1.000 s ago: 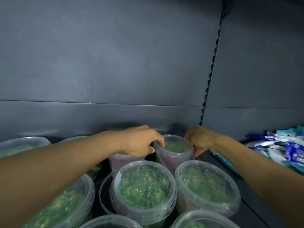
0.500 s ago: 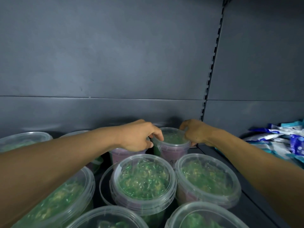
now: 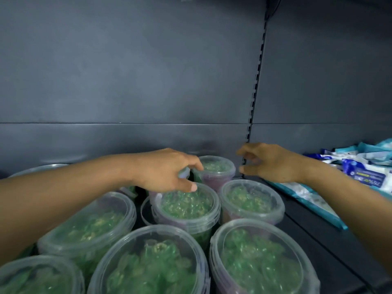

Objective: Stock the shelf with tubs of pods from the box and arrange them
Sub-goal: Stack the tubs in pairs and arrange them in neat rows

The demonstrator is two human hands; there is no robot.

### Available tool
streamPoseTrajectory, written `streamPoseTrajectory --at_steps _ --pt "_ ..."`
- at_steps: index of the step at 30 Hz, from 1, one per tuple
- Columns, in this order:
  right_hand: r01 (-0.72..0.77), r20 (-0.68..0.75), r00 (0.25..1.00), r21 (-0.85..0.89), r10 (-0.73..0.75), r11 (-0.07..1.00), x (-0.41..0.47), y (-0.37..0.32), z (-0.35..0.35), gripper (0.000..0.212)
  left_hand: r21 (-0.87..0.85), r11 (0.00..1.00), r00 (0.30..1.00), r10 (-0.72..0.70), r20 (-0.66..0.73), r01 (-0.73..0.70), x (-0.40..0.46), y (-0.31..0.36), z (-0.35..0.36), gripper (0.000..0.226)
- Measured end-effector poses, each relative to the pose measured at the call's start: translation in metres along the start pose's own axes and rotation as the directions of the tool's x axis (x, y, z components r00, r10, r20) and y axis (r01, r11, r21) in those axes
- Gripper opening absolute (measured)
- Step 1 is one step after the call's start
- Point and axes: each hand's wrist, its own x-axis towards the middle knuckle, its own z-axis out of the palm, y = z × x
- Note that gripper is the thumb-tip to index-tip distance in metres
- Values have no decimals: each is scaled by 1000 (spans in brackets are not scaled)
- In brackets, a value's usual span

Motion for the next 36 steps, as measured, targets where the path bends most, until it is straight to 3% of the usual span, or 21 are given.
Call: streamPoseTrajectory --at_steps 5,8,11,14,19,23,27,36 --pt "-244 107 965 26 240 969 -30 8 6 40 -44 999 991 -9 130 15 -17 9 4 81" --pt "-353 169 933 252 318 901 -35 12 25 25 -35 999 983 -25 182 32 -17 16 12 93" --pt "-353 62 933 353 355 867 -35 15 38 16 -29 998 980 -44 193 50 -15 20 16 99" --pt "-358 -55 910 397 412 845 -31 16 43 22 -62 994 982 -82 168 93 -14 22 16 106" --pt "-389 -112 875 414 471 823 -20 21 47 31 -90 986 984 -130 123 142 -12 22 16 93" --pt "-398 -119 871 397 476 827 -15 23 48 36 -113 983 982 -132 135 148 -12 23 14 94" --pt "-347 -113 894 434 433 831 -11 26 48 26 -120 981 979 -129 158 149 -11 22 13 96" --pt "-347 -72 899 486 432 802 -3 34 44 40 -145 977 965 -119 235 156 -1 22 5 95"
